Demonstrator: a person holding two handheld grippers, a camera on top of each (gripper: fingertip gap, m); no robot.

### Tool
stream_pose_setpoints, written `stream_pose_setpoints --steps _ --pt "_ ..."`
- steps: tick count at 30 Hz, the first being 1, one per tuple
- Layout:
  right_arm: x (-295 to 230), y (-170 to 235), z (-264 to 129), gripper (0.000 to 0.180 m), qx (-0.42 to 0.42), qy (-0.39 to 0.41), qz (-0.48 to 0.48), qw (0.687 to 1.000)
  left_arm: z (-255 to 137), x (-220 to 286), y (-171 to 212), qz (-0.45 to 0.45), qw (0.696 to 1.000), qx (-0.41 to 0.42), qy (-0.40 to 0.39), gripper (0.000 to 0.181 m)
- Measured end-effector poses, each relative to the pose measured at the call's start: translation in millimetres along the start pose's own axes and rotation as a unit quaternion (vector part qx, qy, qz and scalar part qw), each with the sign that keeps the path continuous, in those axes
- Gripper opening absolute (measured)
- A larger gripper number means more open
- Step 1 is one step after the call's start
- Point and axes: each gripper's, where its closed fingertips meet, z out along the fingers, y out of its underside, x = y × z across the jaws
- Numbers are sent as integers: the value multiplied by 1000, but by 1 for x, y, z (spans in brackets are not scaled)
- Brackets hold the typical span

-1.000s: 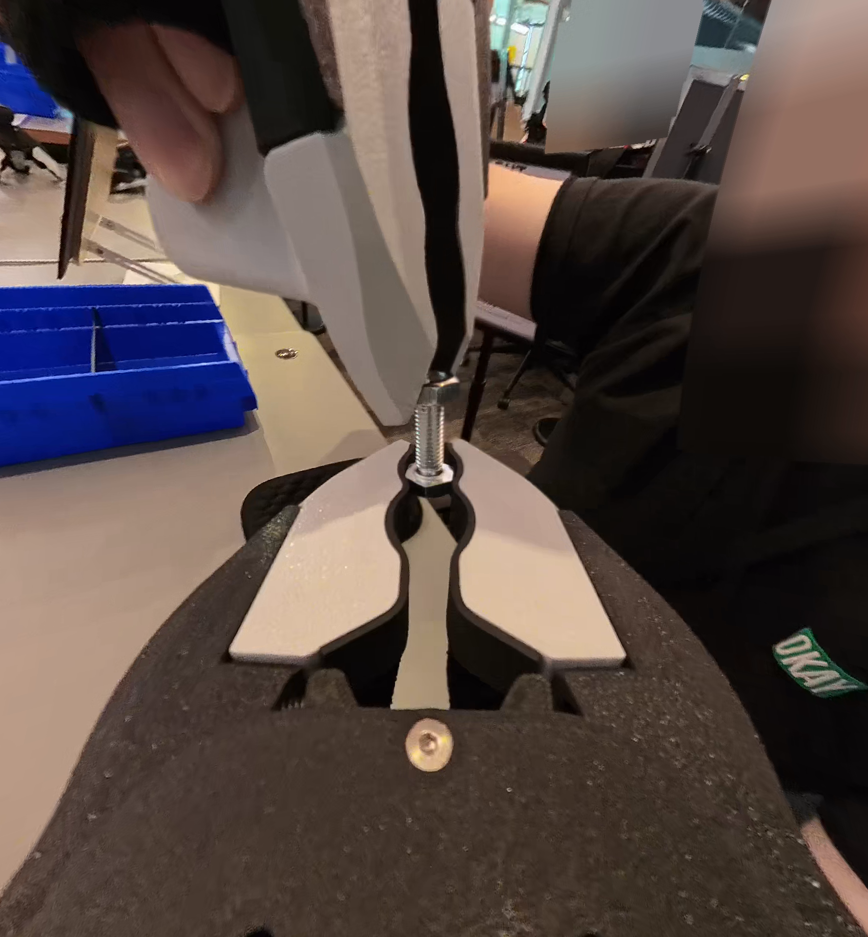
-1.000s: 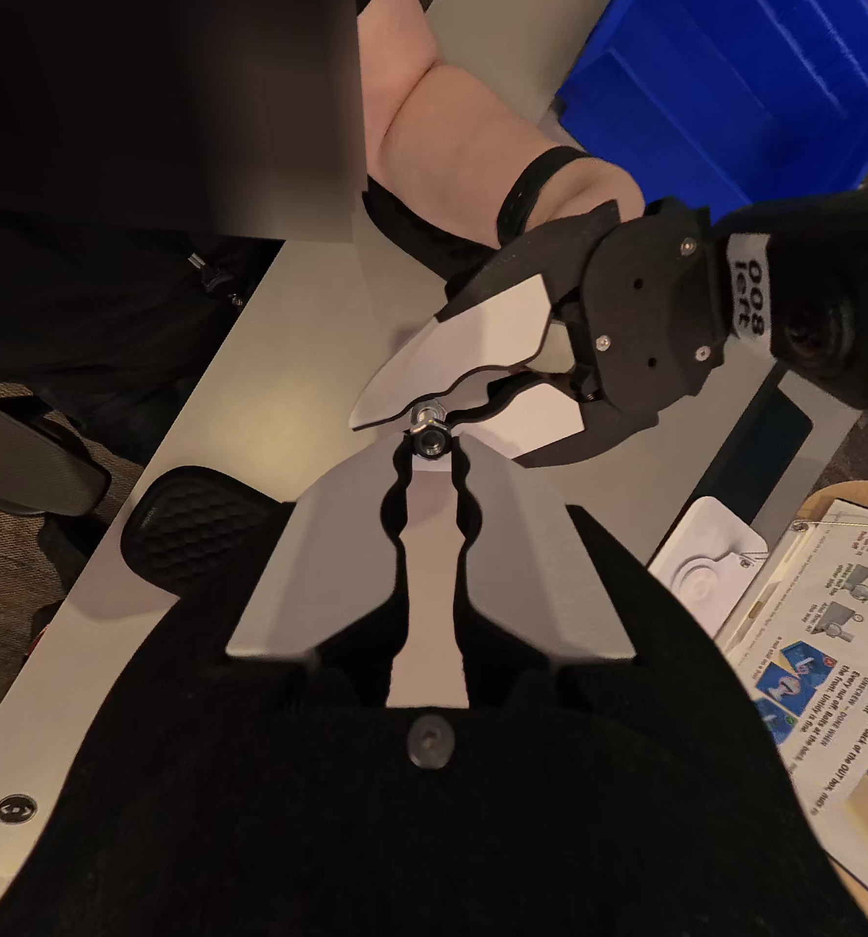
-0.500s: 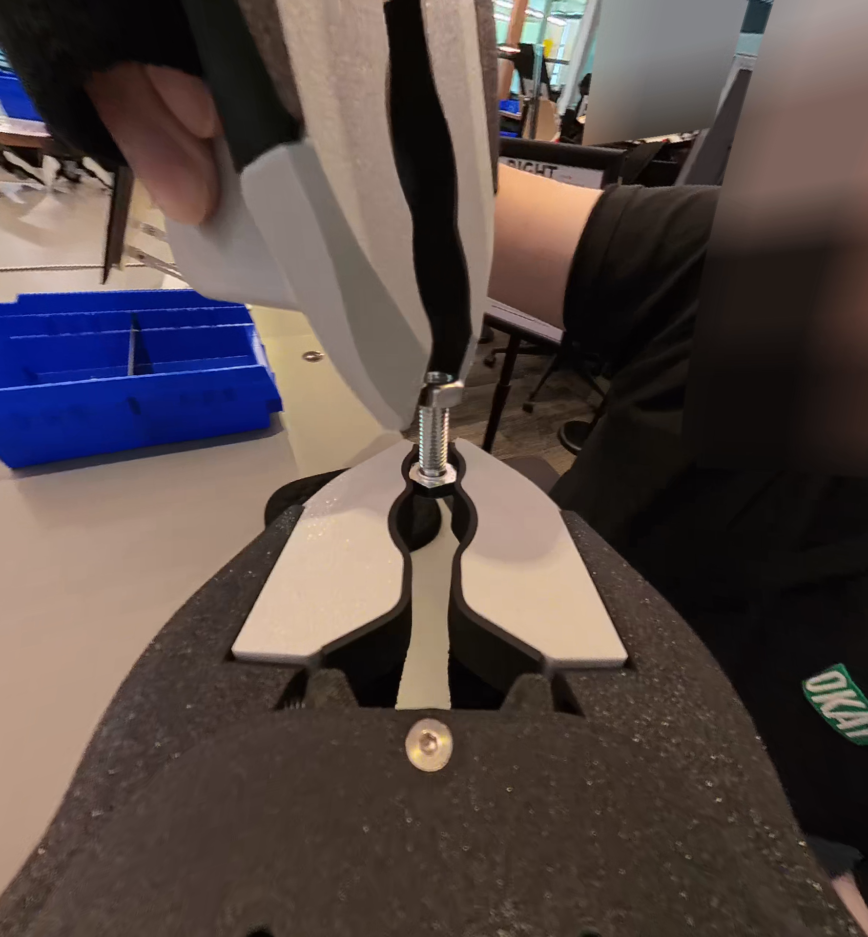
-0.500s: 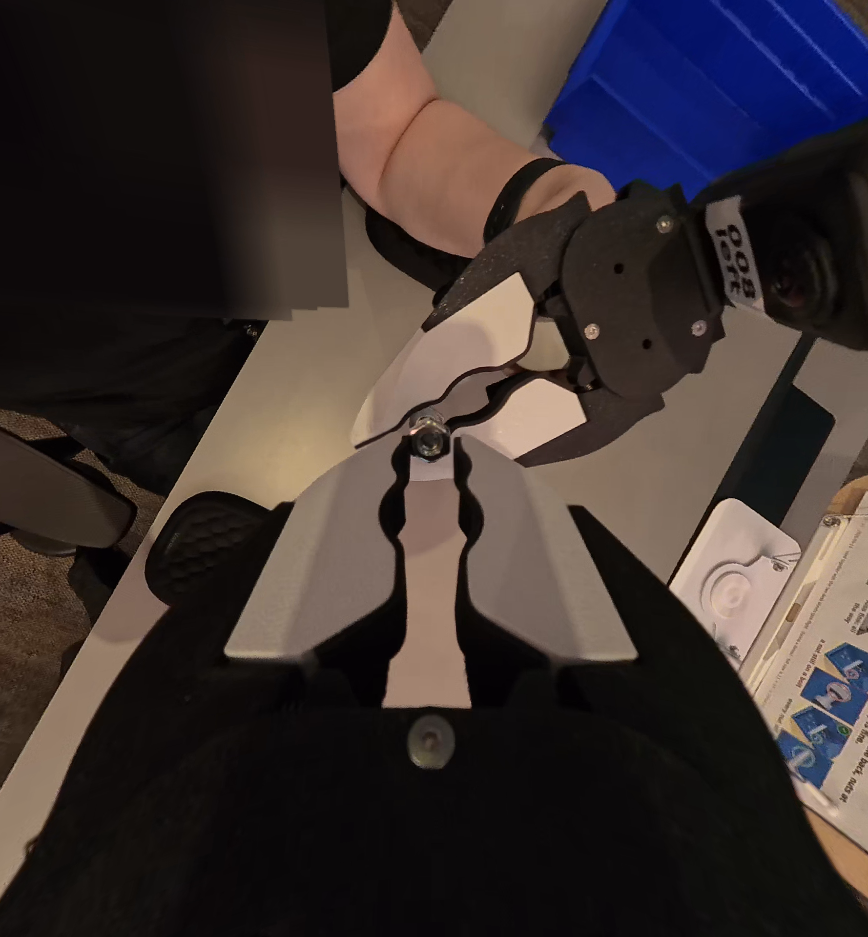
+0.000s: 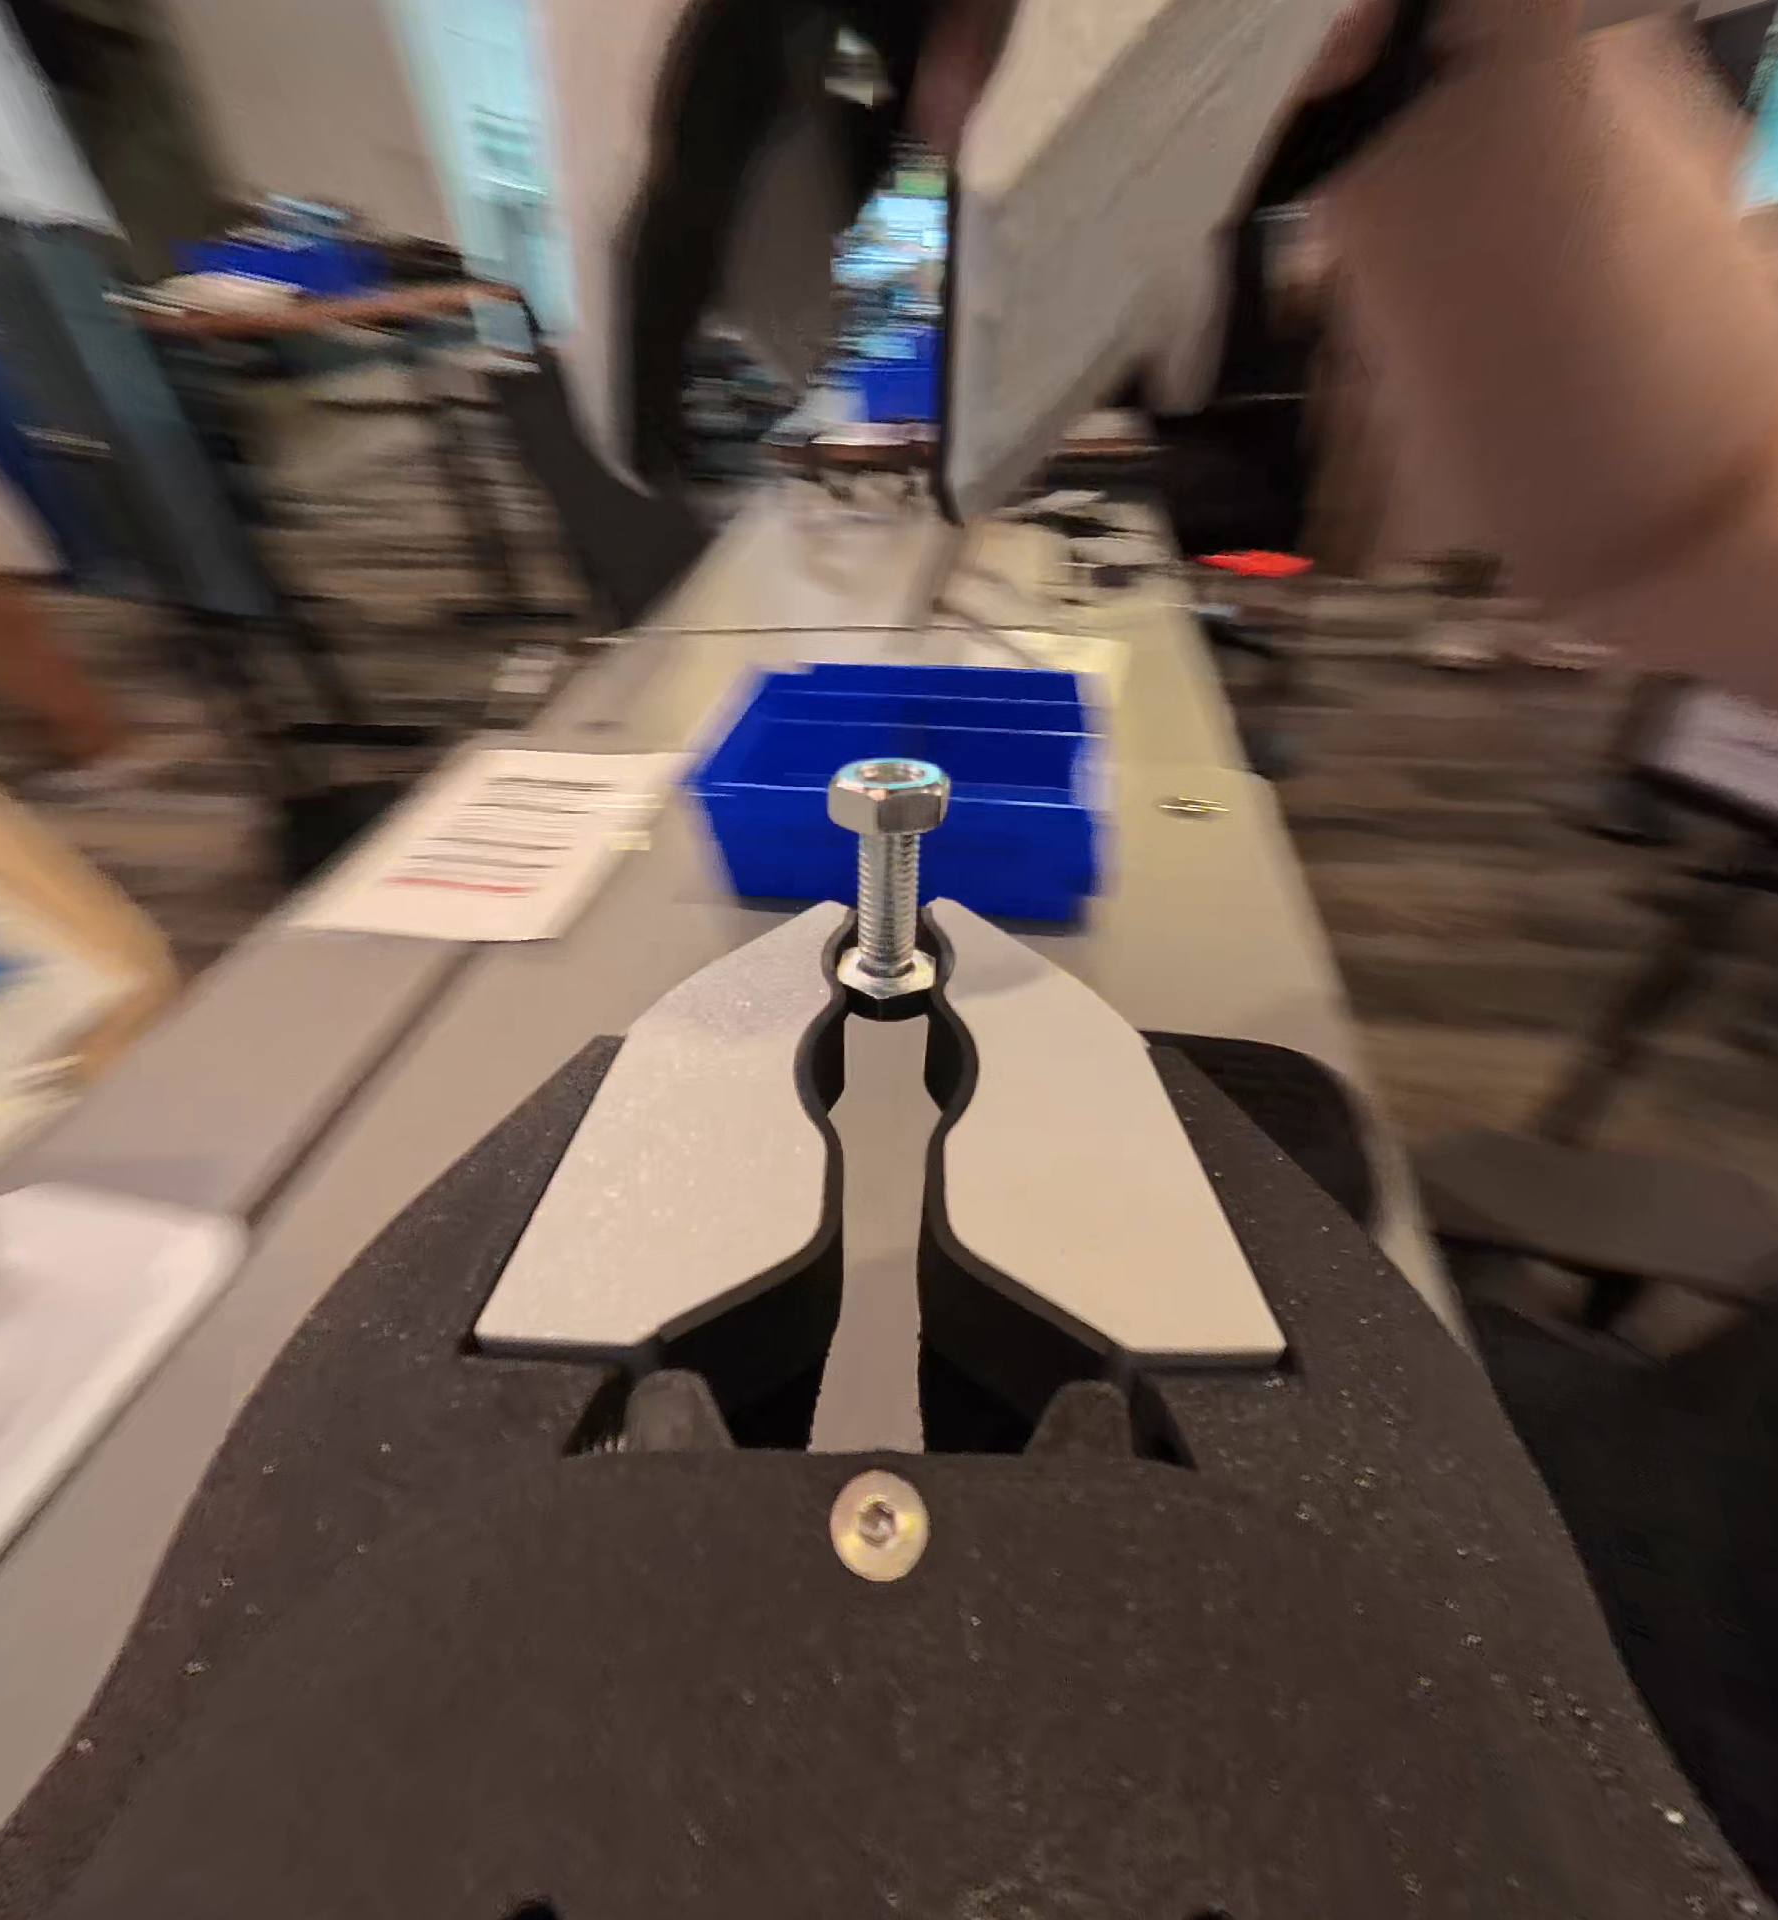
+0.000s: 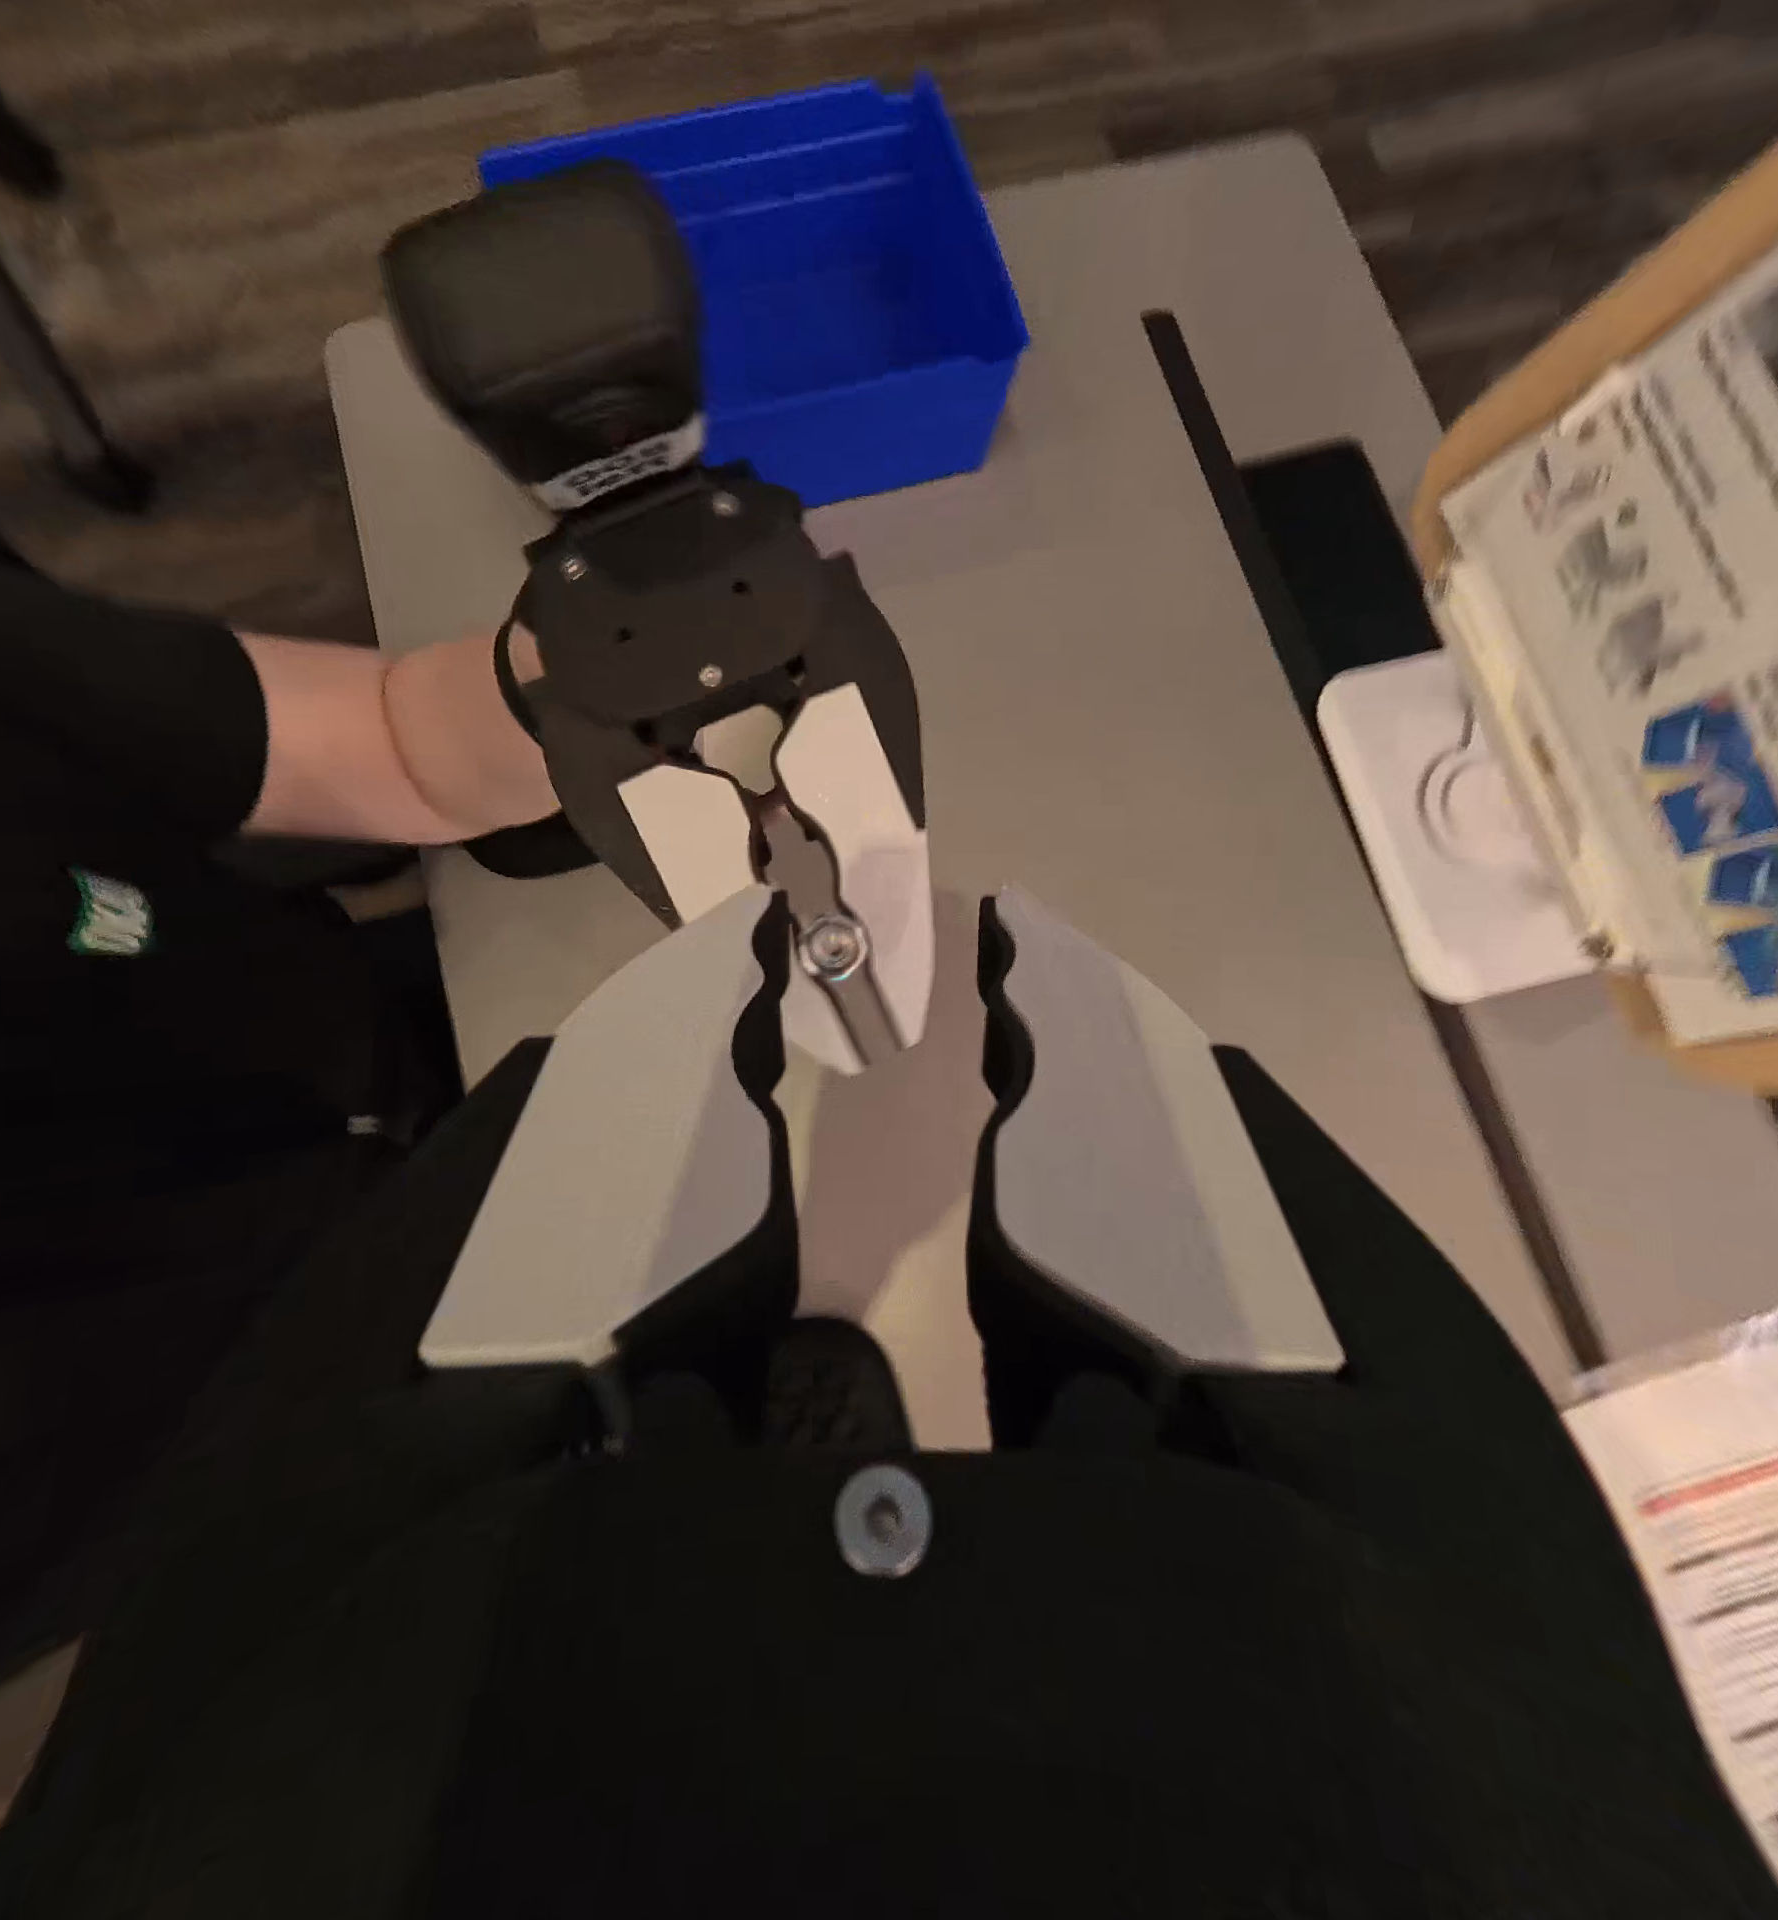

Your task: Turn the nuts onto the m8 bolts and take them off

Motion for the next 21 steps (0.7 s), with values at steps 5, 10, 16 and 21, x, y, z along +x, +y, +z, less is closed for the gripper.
stream_pose_setpoints --steps 5,10,16,21 --pt "15 7 12 32 -47 45 78 995 -6 -33 0 16 993 -1 -117 10" --pt "25 4 26 31 -62 44 139 987 -12 -53 3 13 983 -5 -181 10" --pt "27 4 39 32 -90 56 127 986 -16 -60 5 2 981 -7 -195 10" --pt "26 5 46 24 -99 38 131 986 -18 -60 3 2 981 -3 -196 10"
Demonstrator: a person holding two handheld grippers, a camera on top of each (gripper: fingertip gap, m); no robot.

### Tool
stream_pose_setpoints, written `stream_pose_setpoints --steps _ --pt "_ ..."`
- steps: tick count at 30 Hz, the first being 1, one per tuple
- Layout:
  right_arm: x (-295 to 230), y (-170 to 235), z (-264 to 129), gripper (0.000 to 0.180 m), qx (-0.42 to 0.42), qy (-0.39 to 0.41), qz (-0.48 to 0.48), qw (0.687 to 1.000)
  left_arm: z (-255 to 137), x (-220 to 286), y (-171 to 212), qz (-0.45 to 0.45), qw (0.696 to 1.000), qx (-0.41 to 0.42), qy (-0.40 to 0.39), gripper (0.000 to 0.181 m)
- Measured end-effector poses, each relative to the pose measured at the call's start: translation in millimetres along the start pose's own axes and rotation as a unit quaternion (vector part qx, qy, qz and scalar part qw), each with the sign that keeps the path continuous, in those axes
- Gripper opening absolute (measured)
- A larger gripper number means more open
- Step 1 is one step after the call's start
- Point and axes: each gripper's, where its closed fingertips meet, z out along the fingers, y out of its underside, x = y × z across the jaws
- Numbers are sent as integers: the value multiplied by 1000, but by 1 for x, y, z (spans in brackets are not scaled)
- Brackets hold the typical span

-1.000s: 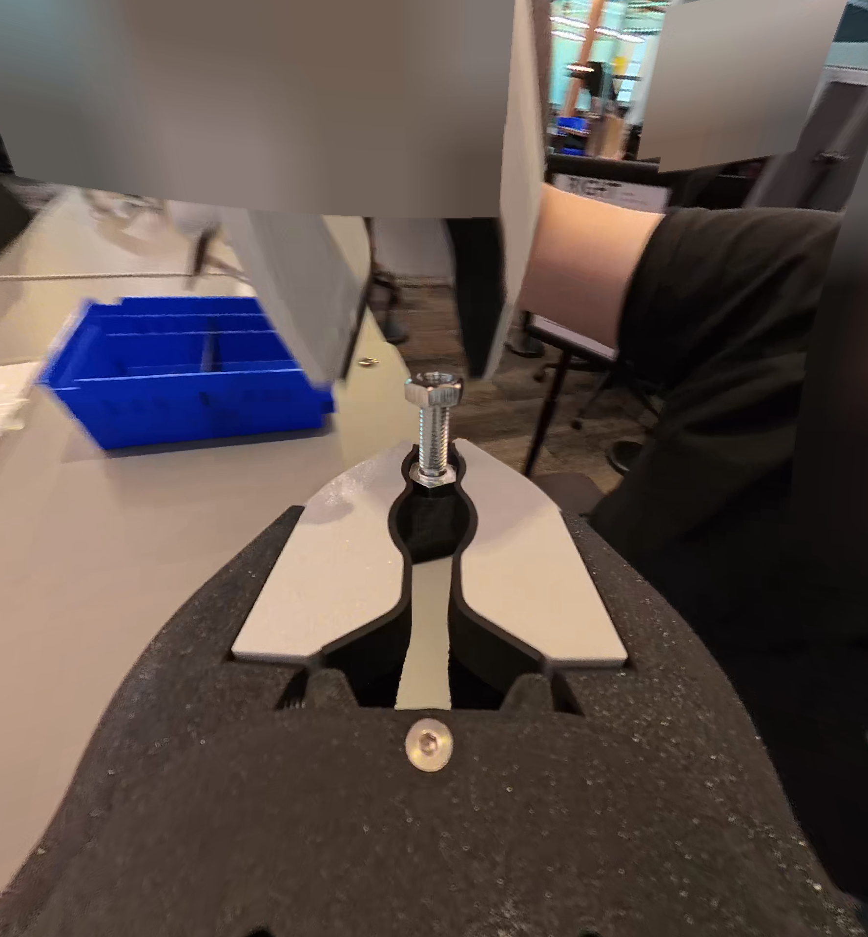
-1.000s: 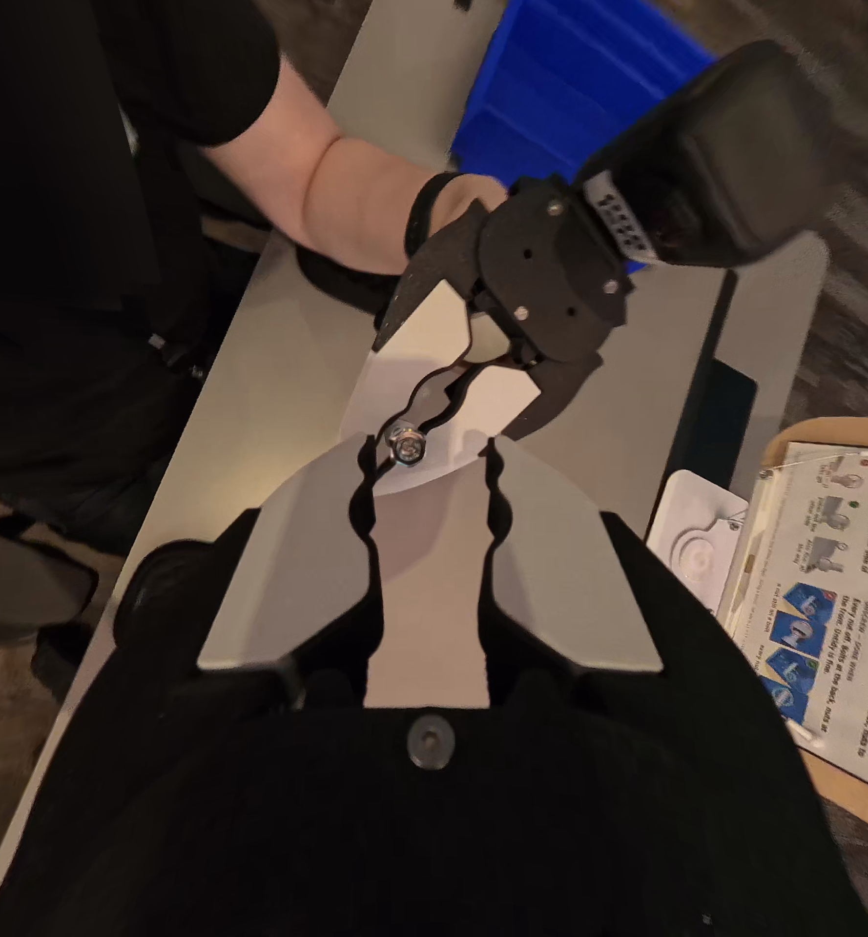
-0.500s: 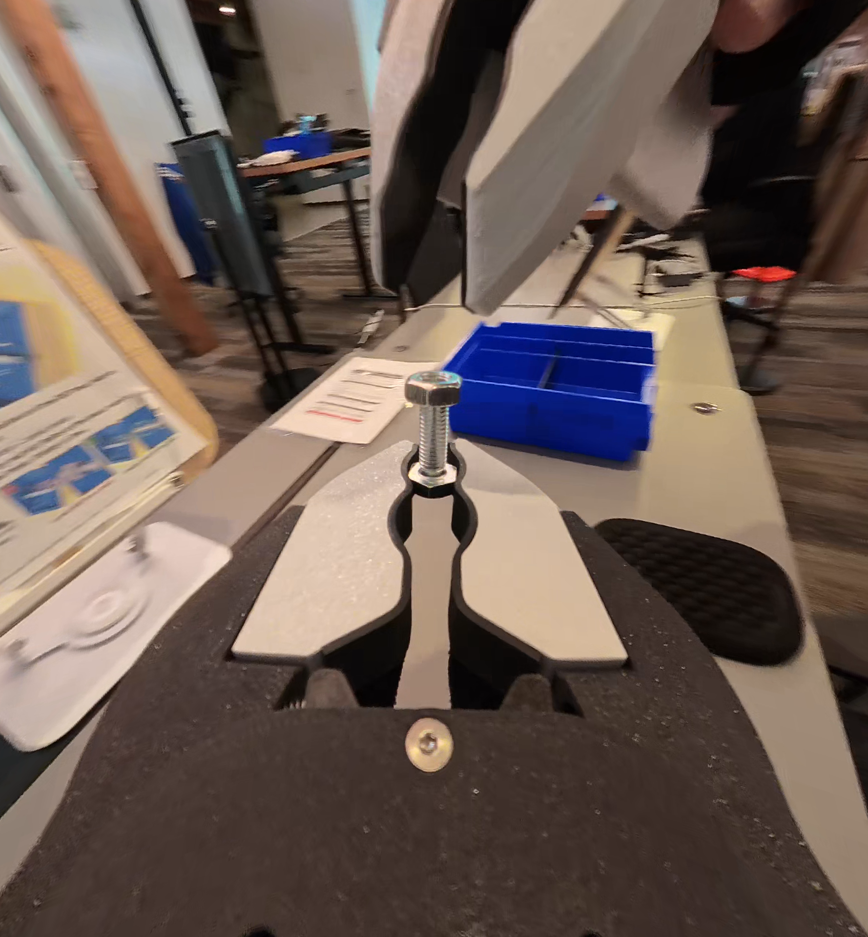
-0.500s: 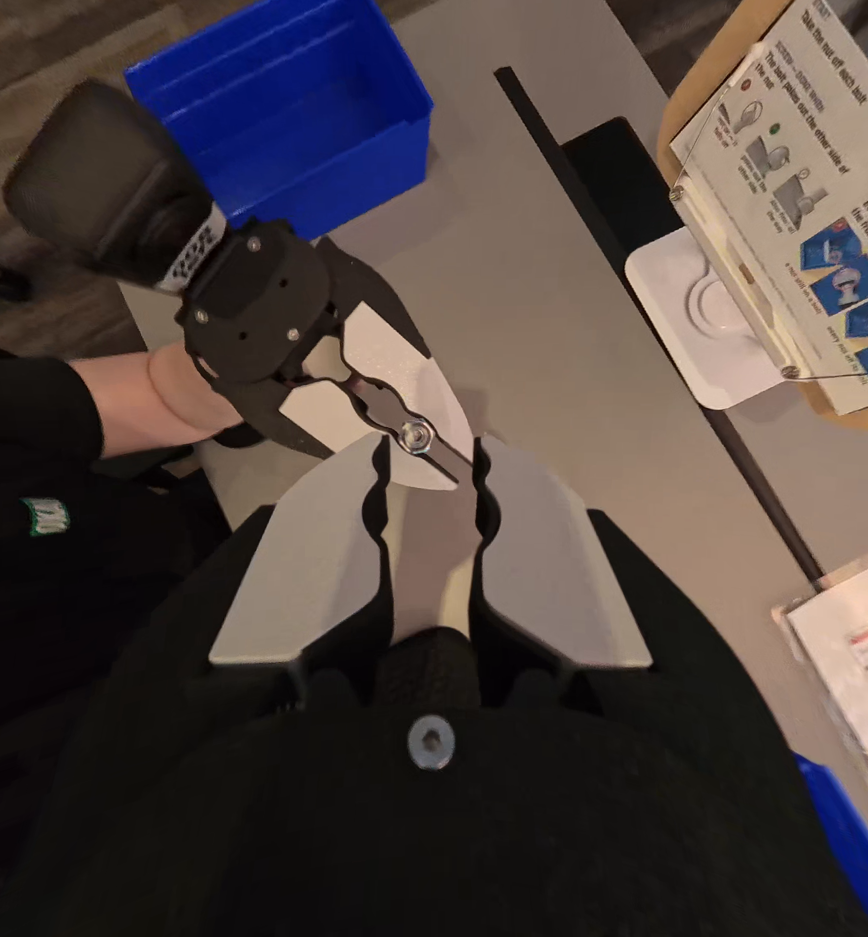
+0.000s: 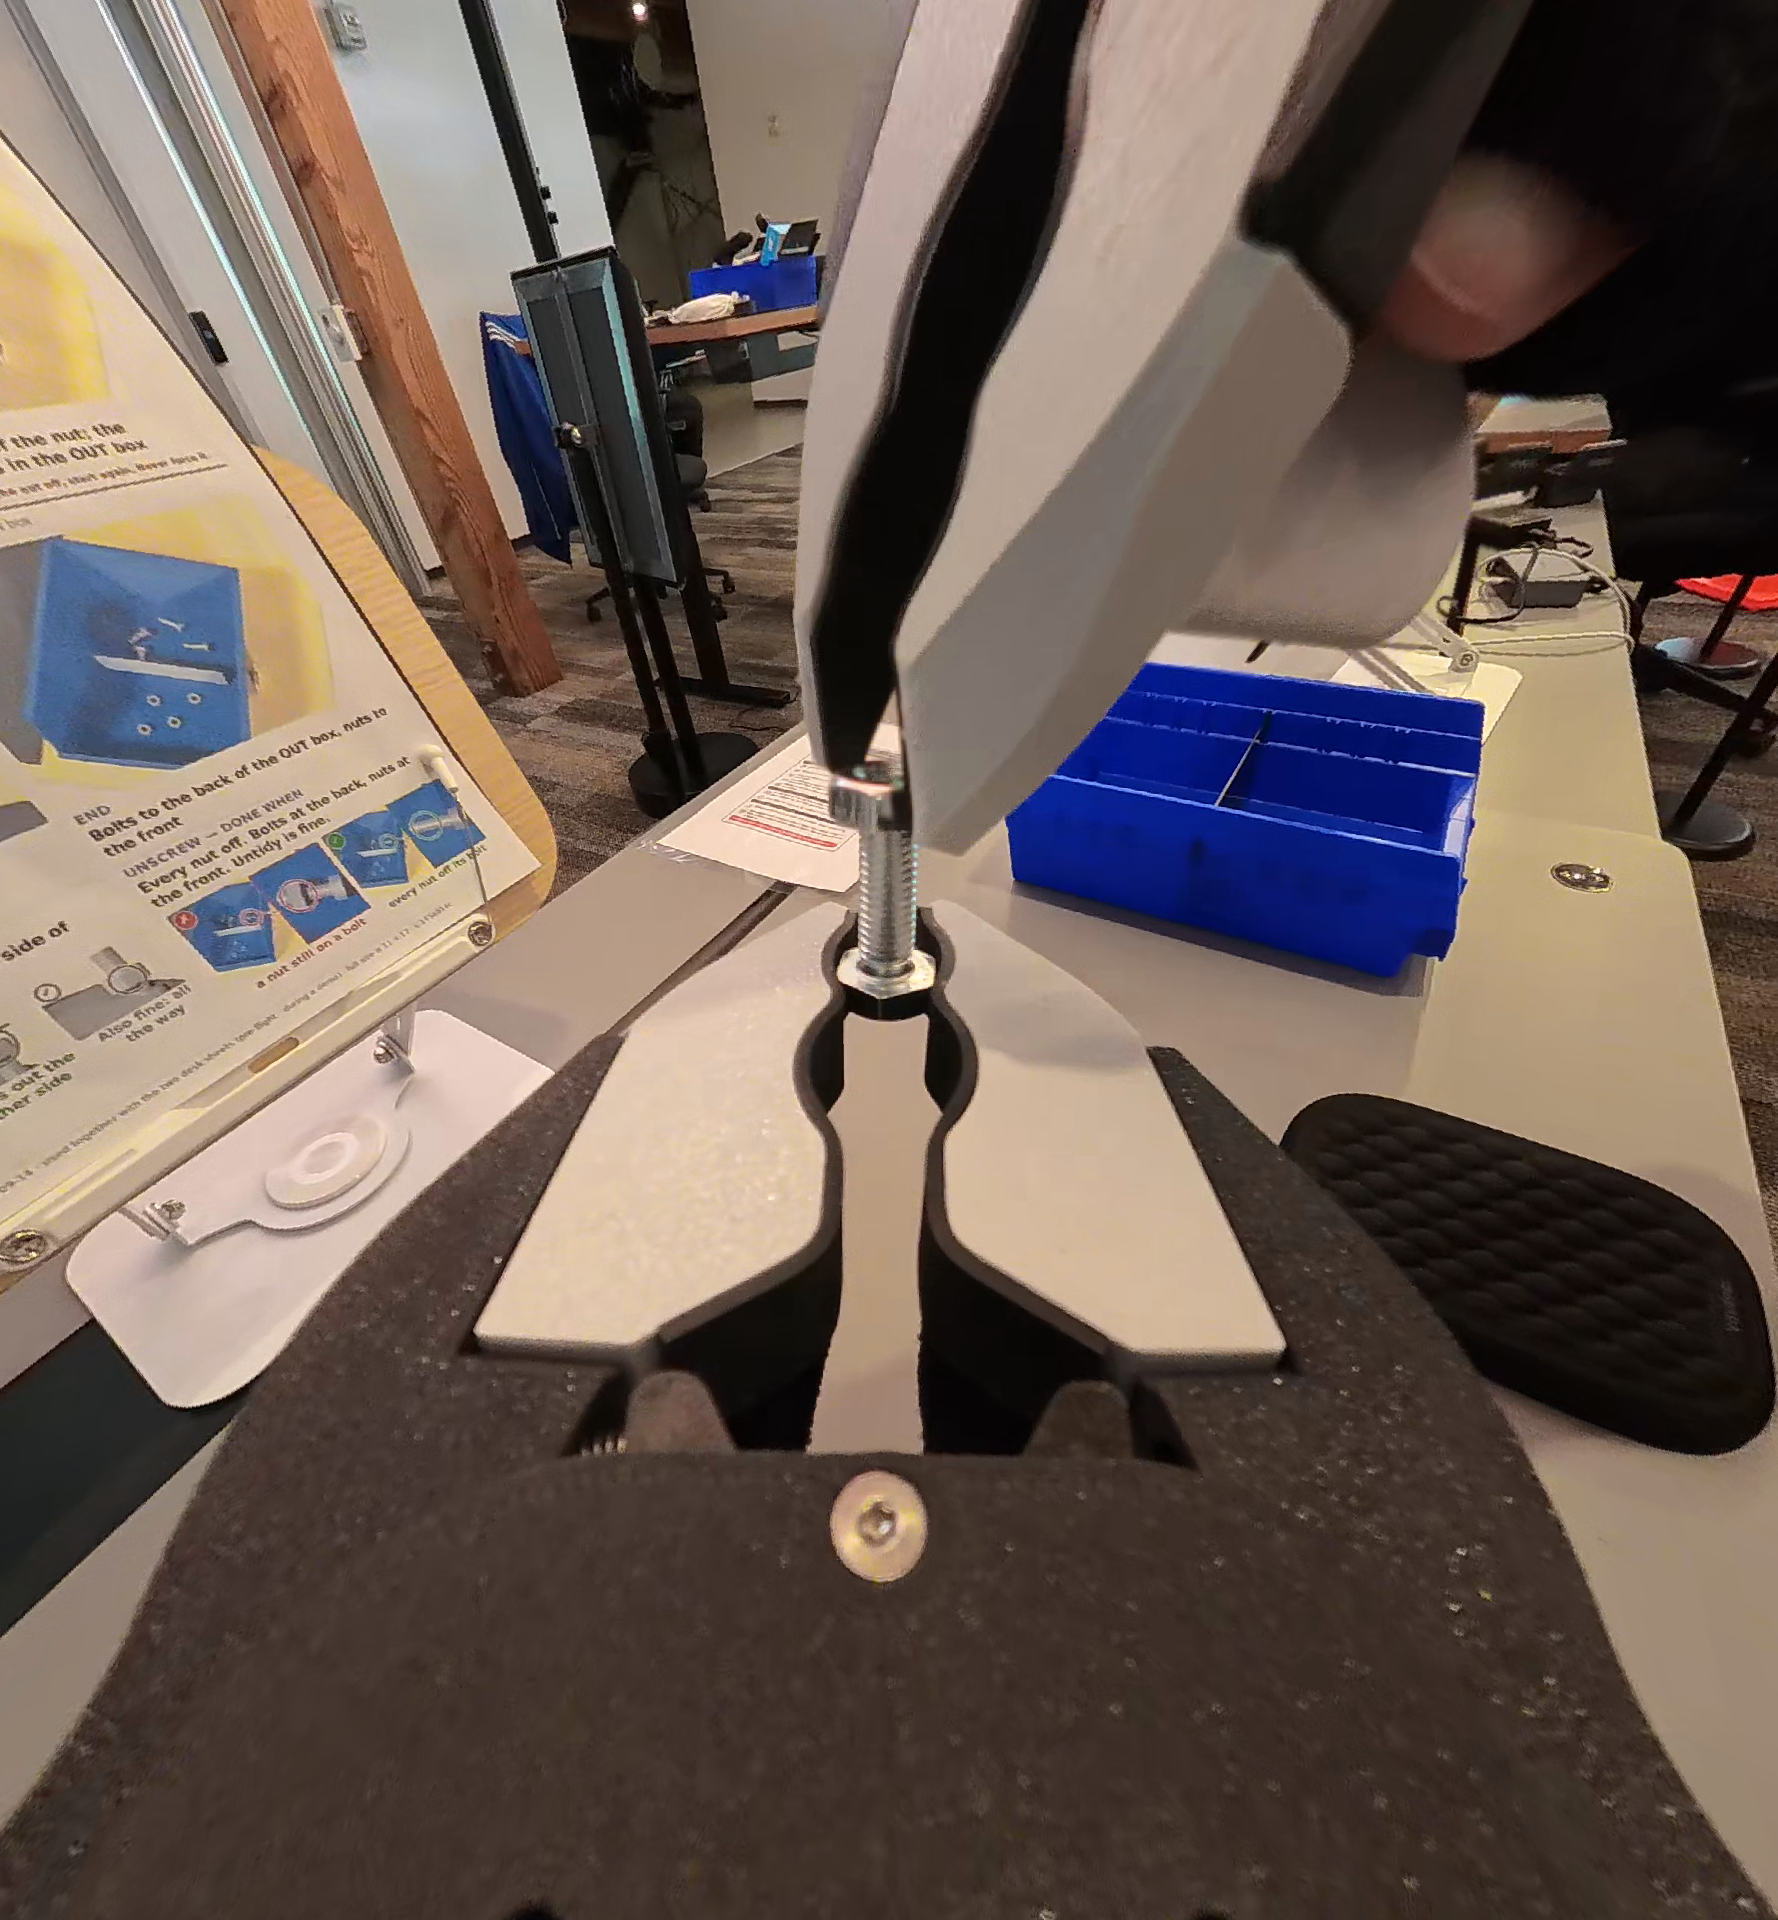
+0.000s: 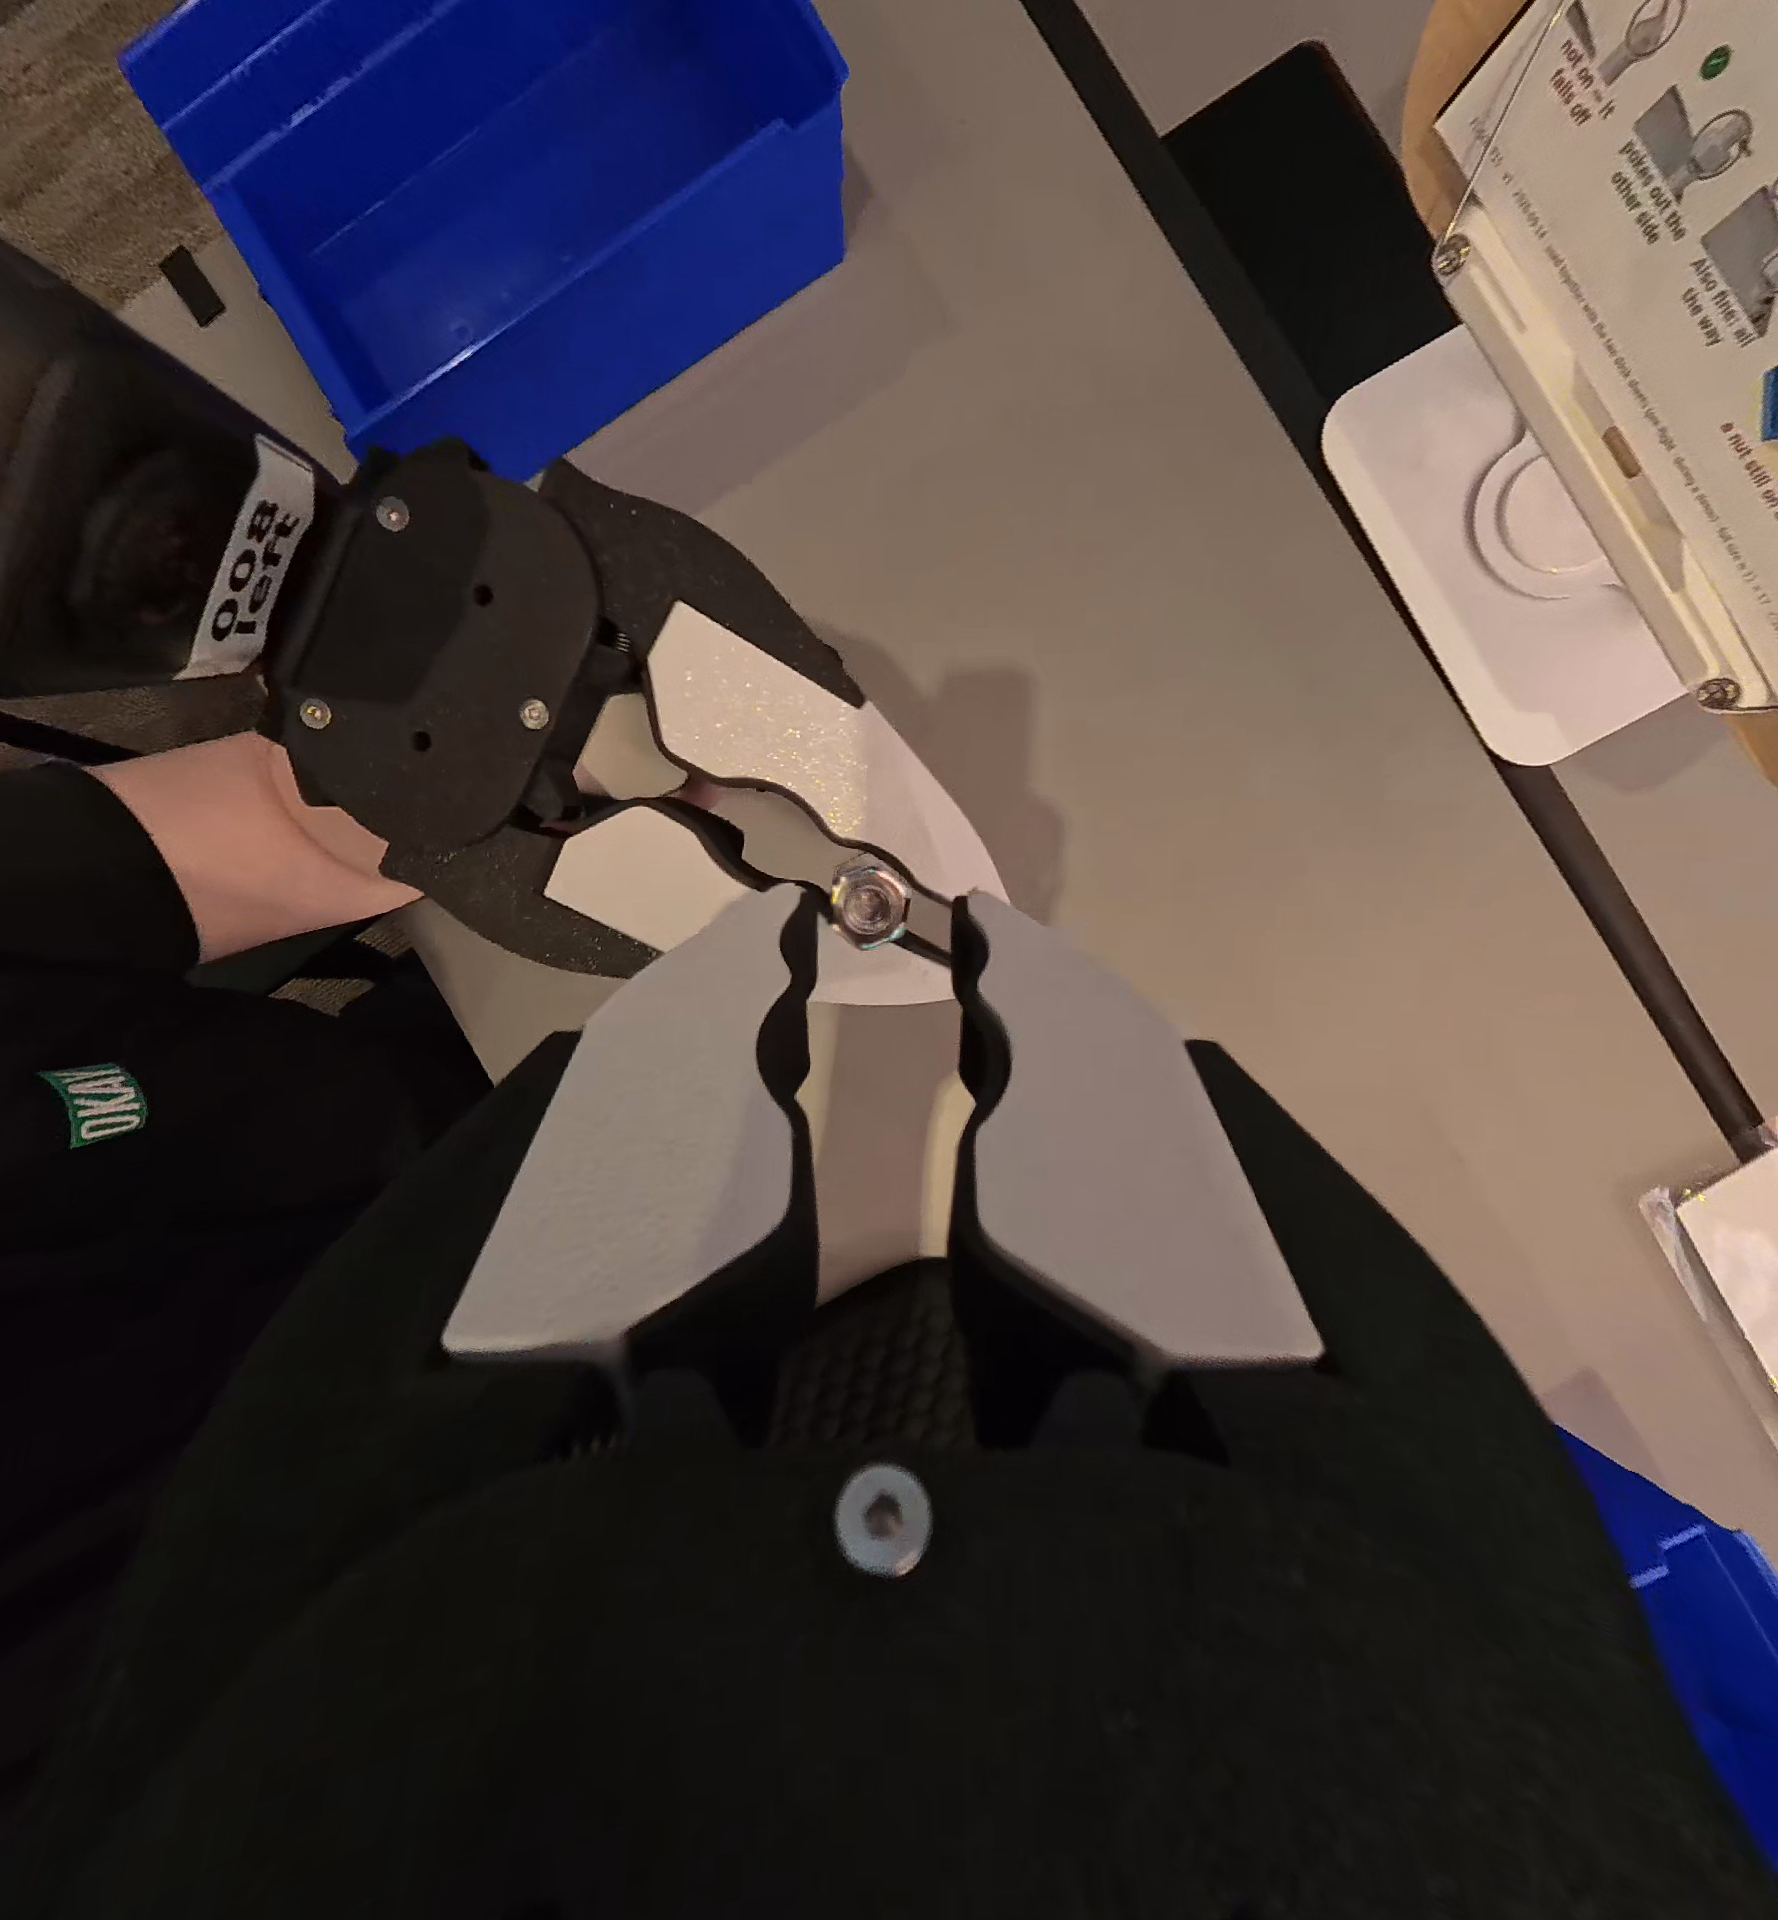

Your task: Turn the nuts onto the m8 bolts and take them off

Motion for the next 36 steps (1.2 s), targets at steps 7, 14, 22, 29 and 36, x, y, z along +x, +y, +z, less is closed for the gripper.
stream_pose_setpoints --steps 7,14,22,29,36 --pt "-7 3 -1 15 -21 -21 -46 998 -4 6 -1 -4 1000 -2 27 10" --pt "-40 28 -13 14 -48 -83 -298 950 -23 57 -1 -5 975 -11 222 10" --pt "-95 54 -26 15 7 -173 -480 860 -71 125 -4 -43 875 -16 482 10" --pt "-112 66 -28 15 24 -196 -523 829 -93 148 -3 -80 789 -19 608 10" --pt "-120 68 -29 14 36 -194 -549 812 -108 155 -7 -118 722 -13 681 10"
